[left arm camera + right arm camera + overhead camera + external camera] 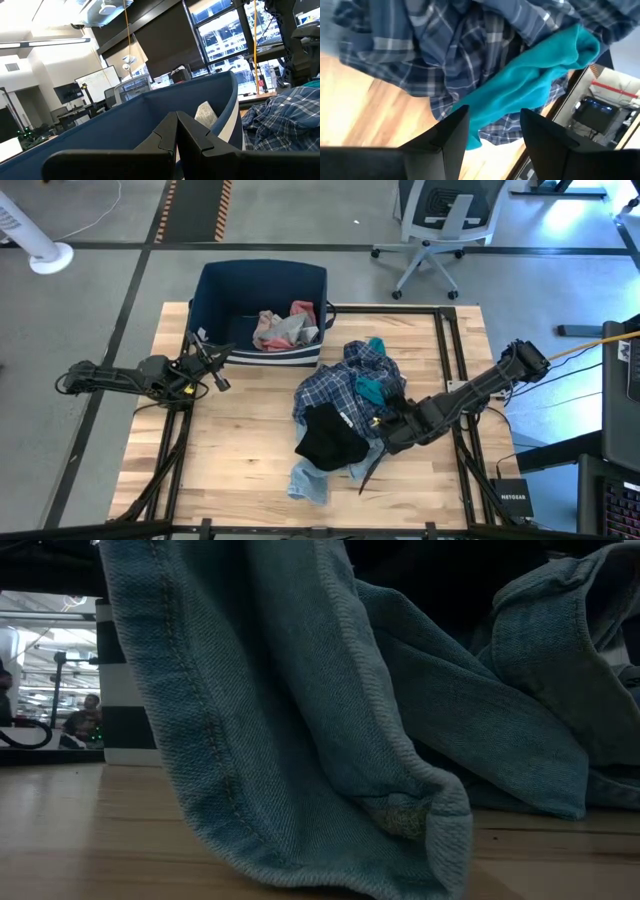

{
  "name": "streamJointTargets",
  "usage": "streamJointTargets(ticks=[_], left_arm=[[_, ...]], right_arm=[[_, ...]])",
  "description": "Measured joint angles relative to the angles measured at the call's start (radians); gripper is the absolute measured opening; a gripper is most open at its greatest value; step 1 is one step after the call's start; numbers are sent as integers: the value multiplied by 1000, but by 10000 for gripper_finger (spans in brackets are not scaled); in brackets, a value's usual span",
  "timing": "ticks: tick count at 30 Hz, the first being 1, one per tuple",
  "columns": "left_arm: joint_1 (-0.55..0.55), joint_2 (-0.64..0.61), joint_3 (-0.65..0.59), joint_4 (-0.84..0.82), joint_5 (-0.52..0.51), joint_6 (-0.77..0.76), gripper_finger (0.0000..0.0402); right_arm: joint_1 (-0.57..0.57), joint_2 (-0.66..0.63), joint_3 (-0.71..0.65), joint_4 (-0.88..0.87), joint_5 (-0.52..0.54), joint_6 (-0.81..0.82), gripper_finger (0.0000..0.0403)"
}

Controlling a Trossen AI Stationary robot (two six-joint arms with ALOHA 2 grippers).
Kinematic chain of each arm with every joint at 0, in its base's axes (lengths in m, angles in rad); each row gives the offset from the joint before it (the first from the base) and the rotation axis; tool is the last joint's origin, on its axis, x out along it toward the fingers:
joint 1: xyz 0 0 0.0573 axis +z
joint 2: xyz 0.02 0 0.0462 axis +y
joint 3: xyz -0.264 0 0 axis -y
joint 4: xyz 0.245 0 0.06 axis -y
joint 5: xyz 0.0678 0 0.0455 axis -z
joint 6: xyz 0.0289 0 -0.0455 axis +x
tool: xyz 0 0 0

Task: Sort clothes
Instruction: Put the blue sock into the blue laundry bin

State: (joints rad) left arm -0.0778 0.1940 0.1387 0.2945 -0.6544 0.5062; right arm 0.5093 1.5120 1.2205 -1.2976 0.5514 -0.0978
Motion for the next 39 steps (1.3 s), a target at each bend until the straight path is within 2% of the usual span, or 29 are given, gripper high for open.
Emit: streamJointTargets(ticks=[5, 10, 13, 16, 22, 24, 29, 32, 39], left_arm=[[0, 0, 0, 0, 0, 0, 1], [0, 0, 0, 0, 0, 0, 1], [0, 0, 0, 0, 0, 0, 1], [0, 0, 0, 0, 0, 0, 1], [0, 0, 0, 0, 0, 0, 1], [0, 0, 0, 0, 0, 0, 1], [0, 0, 0, 0, 0, 0, 1], [0, 0, 0, 0, 0, 0, 1], [0, 0, 0, 0, 0, 0, 1]], right_arm=[[-39, 0, -12, 48, -42, -10, 195], [-68, 0, -79, 98, -67, -72, 194], [-73, 0, -104, 88, -29, -94, 183], [-71, 0, -105, 92, 17, -112, 150], [-71, 0, -105, 84, 25, -150, 40], [-70, 0, -96, 71, 65, -157, 14], [-58, 0, -3, -1, 187, -169, 26], [-58, 0, 77, -15, 218, -201, 14], [-76, 0, 226, 74, 375, -400, 15]])
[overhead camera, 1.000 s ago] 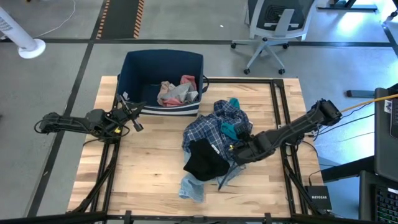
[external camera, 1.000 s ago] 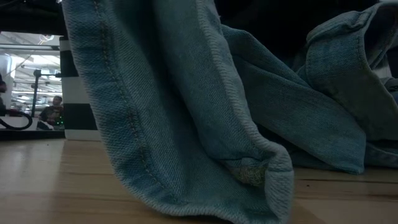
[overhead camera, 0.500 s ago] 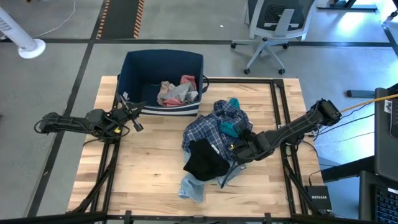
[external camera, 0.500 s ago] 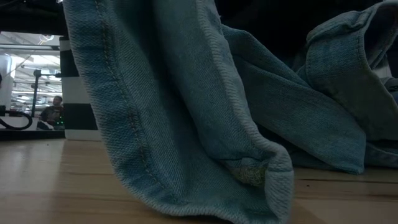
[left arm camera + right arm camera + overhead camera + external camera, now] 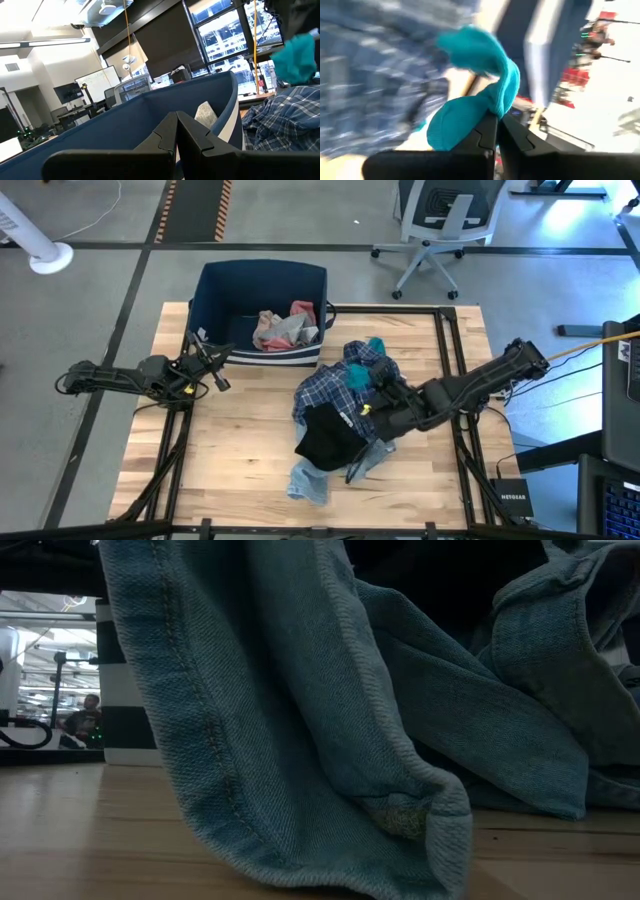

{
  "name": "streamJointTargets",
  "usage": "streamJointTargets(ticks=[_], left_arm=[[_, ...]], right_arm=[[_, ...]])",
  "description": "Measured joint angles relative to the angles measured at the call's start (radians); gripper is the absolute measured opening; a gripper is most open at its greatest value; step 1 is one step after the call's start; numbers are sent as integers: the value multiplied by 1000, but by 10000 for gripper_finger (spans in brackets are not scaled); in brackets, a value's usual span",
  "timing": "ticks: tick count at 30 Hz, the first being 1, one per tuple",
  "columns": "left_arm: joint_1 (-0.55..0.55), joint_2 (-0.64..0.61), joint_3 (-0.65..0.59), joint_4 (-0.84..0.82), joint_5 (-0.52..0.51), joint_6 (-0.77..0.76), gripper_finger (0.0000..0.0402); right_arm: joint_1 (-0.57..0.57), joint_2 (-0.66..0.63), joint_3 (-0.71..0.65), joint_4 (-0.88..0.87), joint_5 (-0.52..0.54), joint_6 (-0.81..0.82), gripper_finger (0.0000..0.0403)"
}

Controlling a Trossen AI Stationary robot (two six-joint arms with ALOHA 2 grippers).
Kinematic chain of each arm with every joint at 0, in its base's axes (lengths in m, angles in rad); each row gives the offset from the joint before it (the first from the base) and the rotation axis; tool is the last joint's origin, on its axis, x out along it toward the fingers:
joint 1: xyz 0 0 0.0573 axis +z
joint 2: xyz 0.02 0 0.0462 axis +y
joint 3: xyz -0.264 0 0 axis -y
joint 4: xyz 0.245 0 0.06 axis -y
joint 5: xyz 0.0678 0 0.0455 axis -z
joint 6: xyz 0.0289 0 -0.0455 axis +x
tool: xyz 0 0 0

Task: Sort clothes
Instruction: Put the blue sock into the blue laundry bin

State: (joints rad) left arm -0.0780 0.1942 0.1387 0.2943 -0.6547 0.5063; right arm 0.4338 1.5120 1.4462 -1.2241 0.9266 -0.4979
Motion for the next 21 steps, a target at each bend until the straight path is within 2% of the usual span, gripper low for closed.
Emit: streamJointTargets(ticks=[4, 8, 11, 15, 21], left_arm=[[0, 0, 0, 0, 0, 0, 1], [0, 0, 0, 0, 0, 0, 1], [0, 0, 0, 0, 0, 0, 1], [0, 0, 0, 0, 0, 0, 1], [0, 0, 0, 0, 0, 0, 1]], right_arm=[[-65, 0, 61, 122, 32, -164, 8], [-149, 0, 89, 303, 16, -372, 10], [-213, 0, 98, 457, -75, -519, 15], [-316, 0, 98, 670, -254, -644, 12], [-483, 8, 98, 860, -483, -642, 25]])
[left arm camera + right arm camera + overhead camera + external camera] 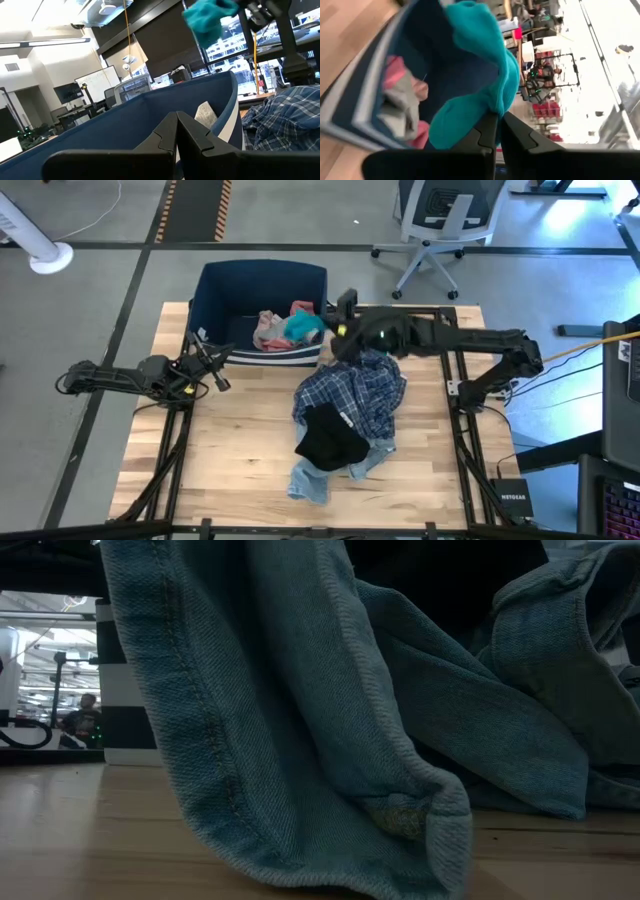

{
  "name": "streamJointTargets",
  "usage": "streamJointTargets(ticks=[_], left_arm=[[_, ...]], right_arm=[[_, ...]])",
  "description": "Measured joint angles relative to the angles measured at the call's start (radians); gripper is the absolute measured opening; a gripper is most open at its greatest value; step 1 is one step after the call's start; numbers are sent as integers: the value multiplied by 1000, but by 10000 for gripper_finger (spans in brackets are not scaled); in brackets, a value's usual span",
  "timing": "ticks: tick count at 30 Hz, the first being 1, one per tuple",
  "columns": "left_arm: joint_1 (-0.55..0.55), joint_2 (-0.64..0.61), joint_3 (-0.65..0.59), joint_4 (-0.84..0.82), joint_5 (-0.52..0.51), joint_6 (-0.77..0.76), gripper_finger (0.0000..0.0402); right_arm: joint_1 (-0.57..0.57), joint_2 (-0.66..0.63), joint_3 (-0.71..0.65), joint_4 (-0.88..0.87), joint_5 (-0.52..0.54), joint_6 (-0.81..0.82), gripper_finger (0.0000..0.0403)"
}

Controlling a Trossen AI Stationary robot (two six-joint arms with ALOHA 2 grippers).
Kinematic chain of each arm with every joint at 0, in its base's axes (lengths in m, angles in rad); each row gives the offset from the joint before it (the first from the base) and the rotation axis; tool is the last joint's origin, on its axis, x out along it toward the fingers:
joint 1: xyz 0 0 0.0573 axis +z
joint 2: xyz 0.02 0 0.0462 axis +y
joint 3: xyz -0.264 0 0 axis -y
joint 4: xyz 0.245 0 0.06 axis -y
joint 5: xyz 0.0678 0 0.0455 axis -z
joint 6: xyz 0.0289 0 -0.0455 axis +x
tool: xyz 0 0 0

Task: Sort clothes
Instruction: Put the blue sock into the blue laundry bin, then put the black underwear into the blue laundry bin

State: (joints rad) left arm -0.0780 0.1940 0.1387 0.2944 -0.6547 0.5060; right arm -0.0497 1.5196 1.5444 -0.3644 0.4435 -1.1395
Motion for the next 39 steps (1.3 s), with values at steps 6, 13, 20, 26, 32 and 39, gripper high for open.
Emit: streamJointTargets(ticks=[6, 13, 20, 26, 32, 39], left_arm=[[0, 0, 0, 0, 0, 0, 1], [0, 0, 0, 0, 0, 0, 1], [0, 0, 0, 0, 0, 0, 1], [0, 0, 0, 0, 0, 0, 1], [0, 0, 0, 0, 0, 0, 1], [0, 0, 0, 0, 0, 0, 1]], right_arm=[[-134, 39, 0, 24, -126, 71, 53], [-208, 111, 0, 21, -188, 93, 96], [-189, 109, 22, -76, -190, 67, 173], [-99, 89, 207, -415, -160, 95, 208], [55, 90, 342, -728, -202, 230, 210], [239, 91, 311, -890, -284, 378, 211]])
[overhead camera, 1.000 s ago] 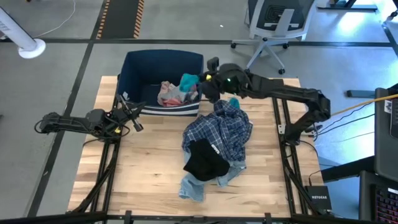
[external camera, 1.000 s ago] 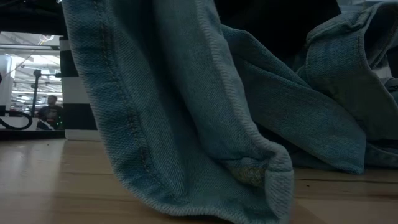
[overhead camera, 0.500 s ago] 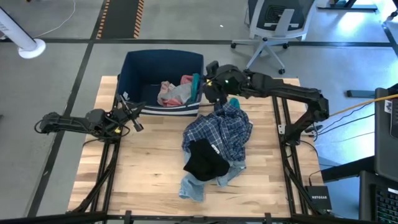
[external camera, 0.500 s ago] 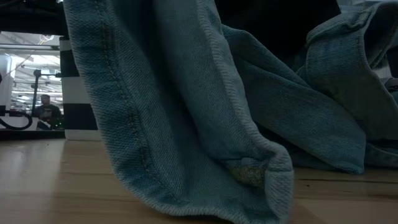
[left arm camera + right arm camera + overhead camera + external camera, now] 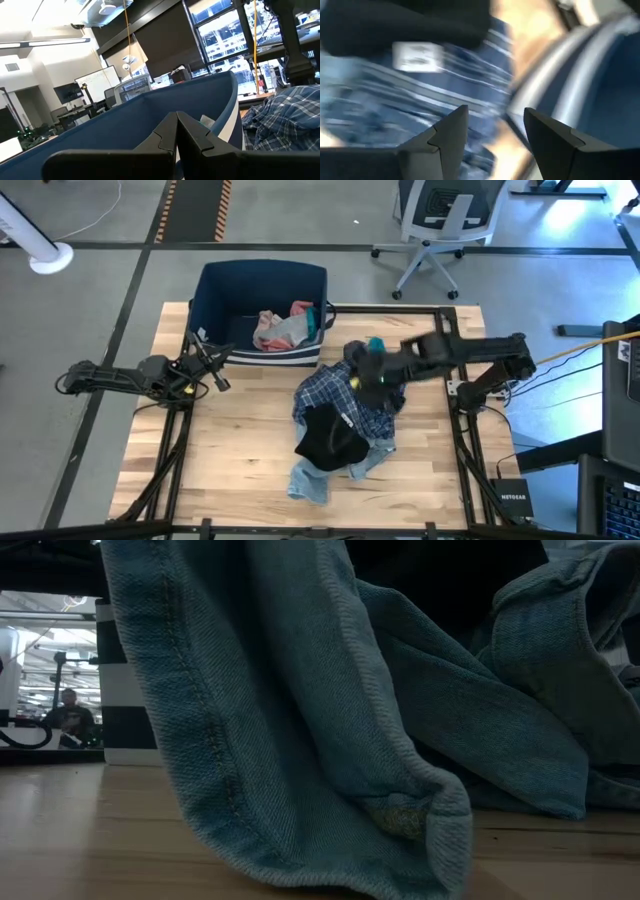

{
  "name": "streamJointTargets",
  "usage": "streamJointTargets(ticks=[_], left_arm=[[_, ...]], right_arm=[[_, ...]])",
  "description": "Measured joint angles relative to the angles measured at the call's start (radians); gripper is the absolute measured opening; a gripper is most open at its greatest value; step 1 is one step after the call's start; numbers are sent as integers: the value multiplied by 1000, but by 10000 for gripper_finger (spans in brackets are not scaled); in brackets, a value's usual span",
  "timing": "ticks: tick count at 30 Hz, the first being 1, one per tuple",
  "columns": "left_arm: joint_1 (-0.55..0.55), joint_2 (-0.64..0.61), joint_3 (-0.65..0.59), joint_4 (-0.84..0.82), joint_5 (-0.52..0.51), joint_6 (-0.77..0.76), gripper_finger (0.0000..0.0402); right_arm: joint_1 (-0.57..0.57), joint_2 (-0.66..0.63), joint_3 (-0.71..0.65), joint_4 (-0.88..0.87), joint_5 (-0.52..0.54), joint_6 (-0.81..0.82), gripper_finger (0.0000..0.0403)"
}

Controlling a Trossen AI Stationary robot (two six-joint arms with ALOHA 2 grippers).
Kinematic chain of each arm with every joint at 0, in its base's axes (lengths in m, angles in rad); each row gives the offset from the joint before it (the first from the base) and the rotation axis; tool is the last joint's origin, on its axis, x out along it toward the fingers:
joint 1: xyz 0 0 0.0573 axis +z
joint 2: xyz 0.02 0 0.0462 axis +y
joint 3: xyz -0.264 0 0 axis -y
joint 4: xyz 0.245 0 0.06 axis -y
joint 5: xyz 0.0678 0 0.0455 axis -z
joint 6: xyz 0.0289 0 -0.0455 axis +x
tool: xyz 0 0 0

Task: Sort clothes
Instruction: Put the black underwear into the blue laundry bin

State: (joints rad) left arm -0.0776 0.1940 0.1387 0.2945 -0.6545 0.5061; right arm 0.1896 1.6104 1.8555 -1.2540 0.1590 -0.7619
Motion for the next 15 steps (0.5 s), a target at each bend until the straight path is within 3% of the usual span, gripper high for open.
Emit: streamJointTargets(ticks=[7, 11, 15], left_arm=[[0, 0, 0, 0, 0, 0, 1], [0, 0, 0, 0, 0, 0, 1], [0, 0, 0, 0, 0, 0, 1]], right_arm=[[112, 1, -151, 102, -84, 29, 213], [145, 3, -218, 190, -80, -15, 231], [175, 2, -232, 218, -8, -58, 263]])
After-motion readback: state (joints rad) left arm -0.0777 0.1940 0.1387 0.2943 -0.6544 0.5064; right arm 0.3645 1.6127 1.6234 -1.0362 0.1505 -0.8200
